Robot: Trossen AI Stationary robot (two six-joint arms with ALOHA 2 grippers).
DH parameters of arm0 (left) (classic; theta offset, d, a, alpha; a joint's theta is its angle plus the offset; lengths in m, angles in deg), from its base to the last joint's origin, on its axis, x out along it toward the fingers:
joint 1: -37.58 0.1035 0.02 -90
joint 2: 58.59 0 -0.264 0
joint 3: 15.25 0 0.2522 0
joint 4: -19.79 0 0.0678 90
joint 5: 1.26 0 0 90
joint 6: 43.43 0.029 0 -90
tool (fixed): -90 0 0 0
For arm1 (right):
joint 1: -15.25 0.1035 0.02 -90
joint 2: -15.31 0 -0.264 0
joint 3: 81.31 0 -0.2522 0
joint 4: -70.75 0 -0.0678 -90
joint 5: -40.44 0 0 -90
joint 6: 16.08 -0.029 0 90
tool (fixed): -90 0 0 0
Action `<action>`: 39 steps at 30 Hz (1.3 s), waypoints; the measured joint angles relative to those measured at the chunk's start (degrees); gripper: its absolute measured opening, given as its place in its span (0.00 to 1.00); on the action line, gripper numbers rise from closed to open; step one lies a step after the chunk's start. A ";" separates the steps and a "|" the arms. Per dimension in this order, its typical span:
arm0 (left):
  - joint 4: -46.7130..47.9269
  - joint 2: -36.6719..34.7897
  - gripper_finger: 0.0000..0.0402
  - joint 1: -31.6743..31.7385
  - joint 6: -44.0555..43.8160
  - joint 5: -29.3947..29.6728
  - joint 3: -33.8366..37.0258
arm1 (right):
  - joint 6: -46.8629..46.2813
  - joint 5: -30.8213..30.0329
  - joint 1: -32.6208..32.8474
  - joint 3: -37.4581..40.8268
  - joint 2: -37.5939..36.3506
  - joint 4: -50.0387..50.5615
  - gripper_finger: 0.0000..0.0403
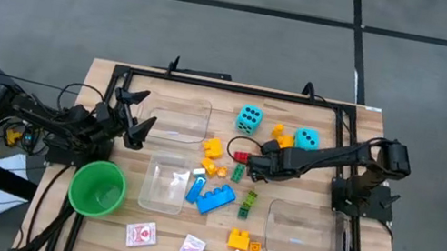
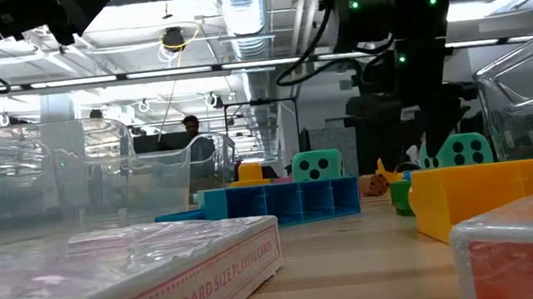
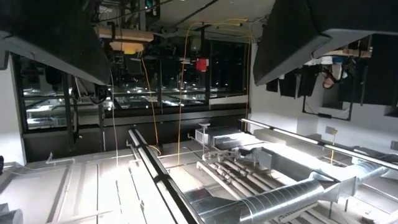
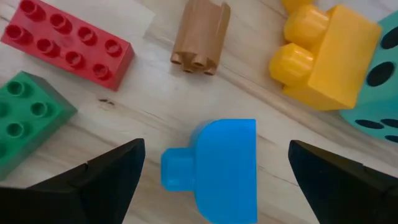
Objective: Pick & Place Toys
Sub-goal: Put the blue game piece into the bottom right transparent bin
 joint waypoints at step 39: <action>1.27 0.01 0.98 0.00 -0.69 0.00 -0.02 | 0.26 2.30 0.26 9.81 0.42 -12.61 0.77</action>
